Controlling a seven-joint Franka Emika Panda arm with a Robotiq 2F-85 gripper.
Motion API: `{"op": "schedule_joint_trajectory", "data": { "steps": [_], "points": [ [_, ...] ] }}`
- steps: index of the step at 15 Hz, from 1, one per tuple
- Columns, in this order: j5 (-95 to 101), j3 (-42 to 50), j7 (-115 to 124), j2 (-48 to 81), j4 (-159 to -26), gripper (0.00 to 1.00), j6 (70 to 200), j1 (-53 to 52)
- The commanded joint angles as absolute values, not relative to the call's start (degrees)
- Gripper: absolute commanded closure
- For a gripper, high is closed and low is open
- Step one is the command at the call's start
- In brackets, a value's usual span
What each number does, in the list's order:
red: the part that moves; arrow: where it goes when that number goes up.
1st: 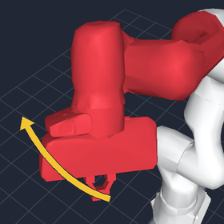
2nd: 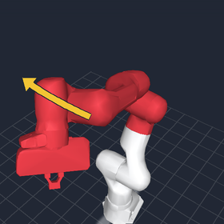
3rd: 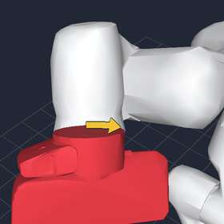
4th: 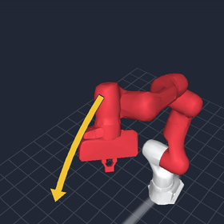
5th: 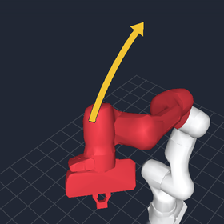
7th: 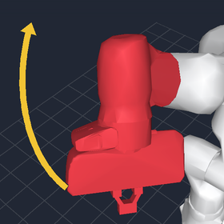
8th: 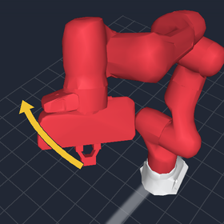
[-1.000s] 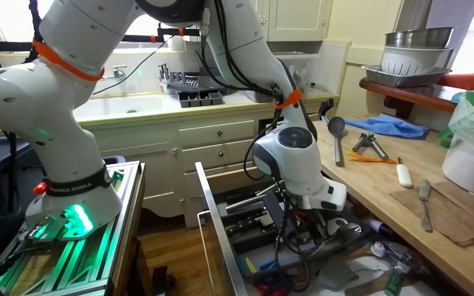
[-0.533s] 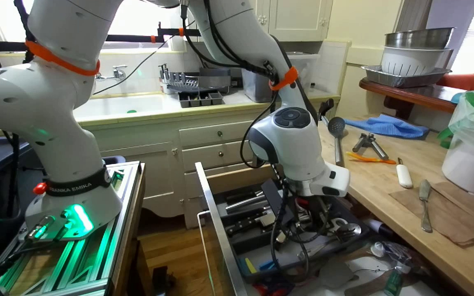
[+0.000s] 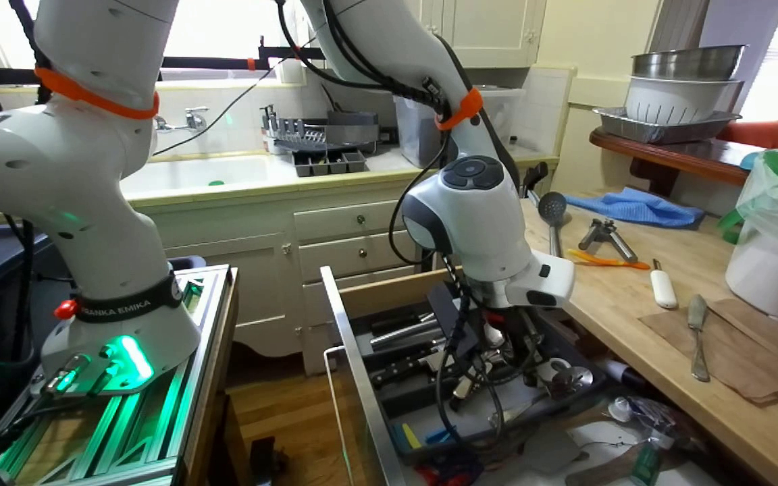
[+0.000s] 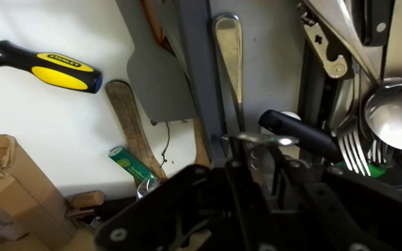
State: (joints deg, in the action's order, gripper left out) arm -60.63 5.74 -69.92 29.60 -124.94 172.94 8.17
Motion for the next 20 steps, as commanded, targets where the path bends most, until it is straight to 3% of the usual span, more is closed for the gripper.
{"op": "schedule_joint_trajectory", "data": {
  "steps": [1,20],
  "points": [
    [-60.28,6.72,-68.54,25.39,-127.86,0.96,171.16,7.87],
    [-58.62,8.9,-63.29,16.64,-131.11,0.96,161.84,8.35]
  ]
}}
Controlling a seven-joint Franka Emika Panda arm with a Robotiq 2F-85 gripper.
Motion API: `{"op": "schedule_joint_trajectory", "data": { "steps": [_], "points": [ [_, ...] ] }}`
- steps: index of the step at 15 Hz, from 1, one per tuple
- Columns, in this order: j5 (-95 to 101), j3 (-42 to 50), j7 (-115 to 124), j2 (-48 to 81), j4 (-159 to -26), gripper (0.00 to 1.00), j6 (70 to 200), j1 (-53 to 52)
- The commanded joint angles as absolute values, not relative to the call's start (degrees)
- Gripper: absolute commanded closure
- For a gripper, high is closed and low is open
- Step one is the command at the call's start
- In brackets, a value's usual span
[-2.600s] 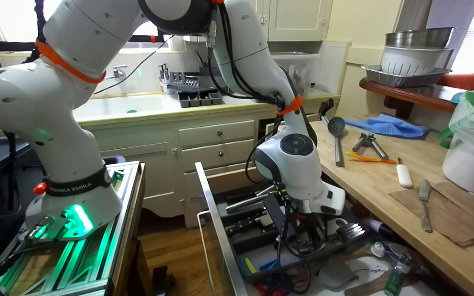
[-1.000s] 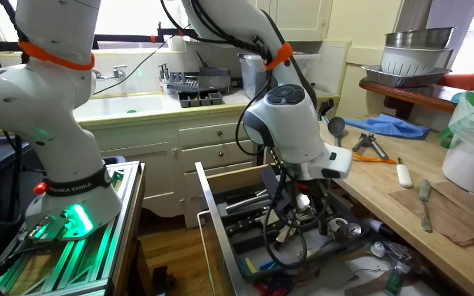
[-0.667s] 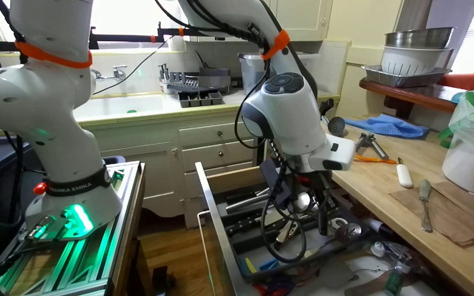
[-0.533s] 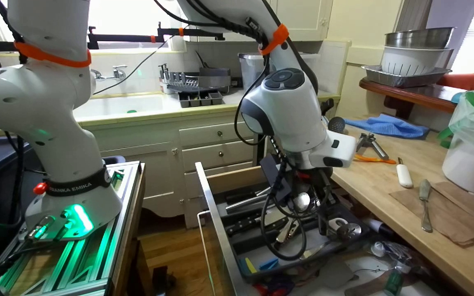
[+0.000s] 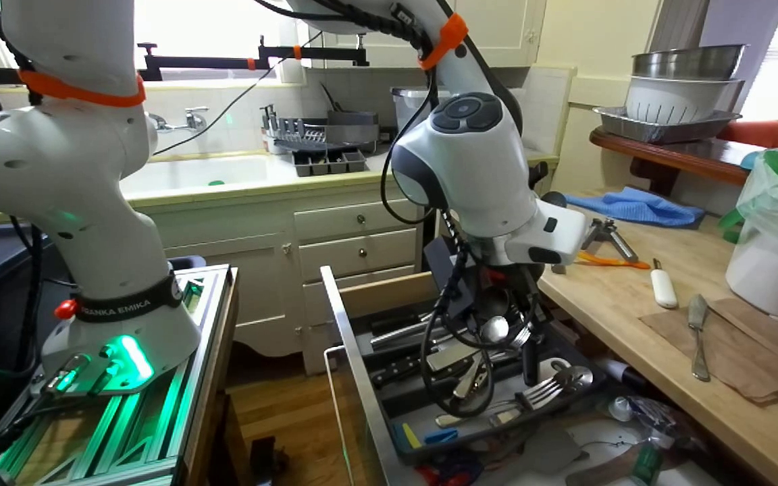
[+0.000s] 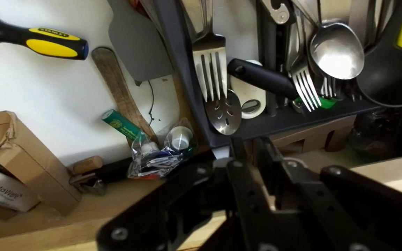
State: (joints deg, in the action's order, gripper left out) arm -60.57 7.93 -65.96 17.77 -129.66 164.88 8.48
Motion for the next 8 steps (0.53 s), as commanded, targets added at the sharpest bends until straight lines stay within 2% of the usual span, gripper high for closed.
{"op": "schedule_joint_trajectory", "data": {
  "steps": [1,2,3,8],
  "points": [
    [-55.96,10.04,-60.16,17.42,-131.35,0.58,160.89,7.55],
    [-56.34,9.71,-60.56,17.7,-130.95,0.56,159.91,7.96],
    [-55.59,9.79,-59.76,18.35,-130.82,0.5,159.36,7.89],
    [-54.19,9.37,-58.29,22.83,-129.31,0.12,160.03,7.24]
  ]
}}
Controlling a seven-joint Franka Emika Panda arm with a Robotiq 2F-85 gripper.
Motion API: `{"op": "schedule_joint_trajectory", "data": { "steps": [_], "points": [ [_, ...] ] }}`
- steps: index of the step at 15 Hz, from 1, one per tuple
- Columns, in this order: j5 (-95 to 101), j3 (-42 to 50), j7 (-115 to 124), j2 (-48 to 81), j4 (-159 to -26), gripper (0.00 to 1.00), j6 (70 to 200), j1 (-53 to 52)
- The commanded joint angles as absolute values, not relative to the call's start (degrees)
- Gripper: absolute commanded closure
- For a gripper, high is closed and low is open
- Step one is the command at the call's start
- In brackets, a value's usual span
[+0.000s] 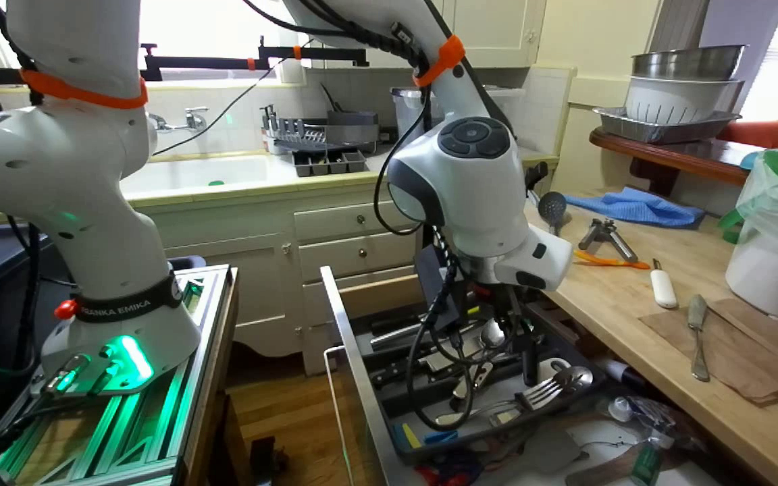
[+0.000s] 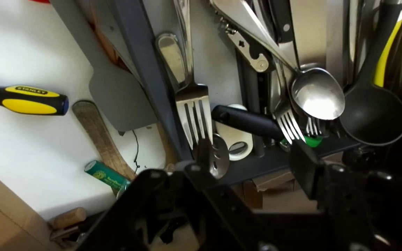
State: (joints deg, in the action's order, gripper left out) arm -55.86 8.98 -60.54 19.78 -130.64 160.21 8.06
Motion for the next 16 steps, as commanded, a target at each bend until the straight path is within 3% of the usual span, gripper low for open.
{"op": "schedule_joint_trajectory", "data": {
  "steps": [1,3,7,8,12,14,16],
  "points": [
    [-54.2,9.4,-58.15,23.97,-128.86,0.05,160.34,7.09],
    [-54.37,9.39,-58.35,26.29,-127.85,0.0,160.65,6.97],
    [-54.4,9.45,-59.0,30.53,-125.38,0.02,160.63,7.0],
    [-54.35,9.51,-59.05,31.52,-124.75,0.2,160.64,7.0],
    [-53.72,9.94,-58.84,34.75,-122.65,0.52,160.89,6.64],
    [-53.36,10.1,-58.89,36.13,-121.68,0.65,161.39,6.48],
    [-52.77,10.74,-58.34,37.69,-120.6,0.68,162.89,5.78]
  ]
}}
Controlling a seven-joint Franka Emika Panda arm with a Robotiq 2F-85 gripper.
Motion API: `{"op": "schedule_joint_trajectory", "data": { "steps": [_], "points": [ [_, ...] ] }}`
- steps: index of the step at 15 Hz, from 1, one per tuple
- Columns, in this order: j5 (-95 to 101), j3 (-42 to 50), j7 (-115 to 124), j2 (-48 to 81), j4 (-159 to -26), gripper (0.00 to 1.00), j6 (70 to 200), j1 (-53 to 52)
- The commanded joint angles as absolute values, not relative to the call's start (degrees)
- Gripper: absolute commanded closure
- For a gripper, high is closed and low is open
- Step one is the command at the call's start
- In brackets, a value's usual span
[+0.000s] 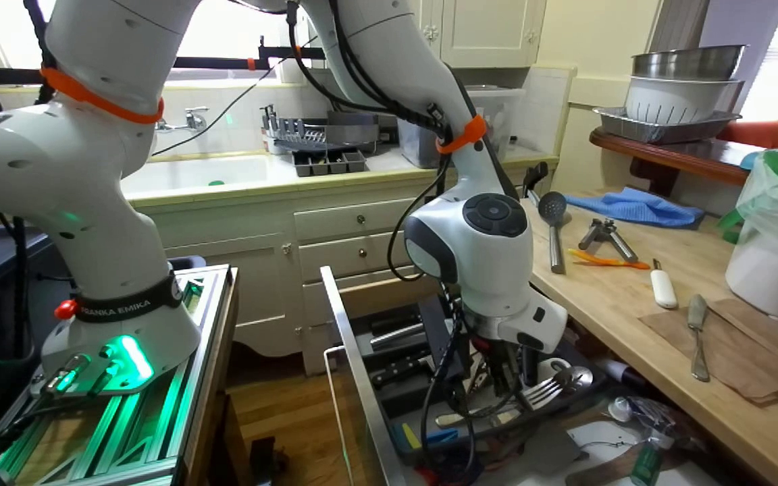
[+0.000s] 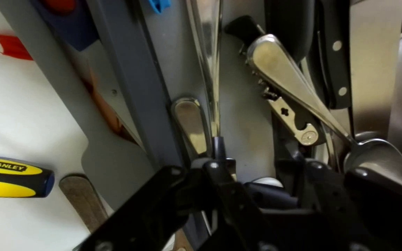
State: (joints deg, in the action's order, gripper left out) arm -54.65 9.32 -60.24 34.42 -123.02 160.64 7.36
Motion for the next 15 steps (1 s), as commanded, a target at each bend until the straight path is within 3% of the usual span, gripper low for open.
{"op": "schedule_joint_trajectory", "data": {
  "steps": [1,4,5,12,15],
  "points": [
    [-52.48,11.02,-58.13,38.39,-120.14,0.72,163.19,5.48],
    [-51.93,11.8,-57.81,40.39,-118.83,0.82,164.1,4.45],
    [-51.78,12.06,-57.72,41.05,-118.4,0.77,164.43,4.05],
    [-51.28,13.92,-57.33,43.98,-116.3,0.71,165.25,1.4],
    [-51.6,14.07,-57.65,44.76,-115.51,0.8,164.92,0.92]
  ]
}}
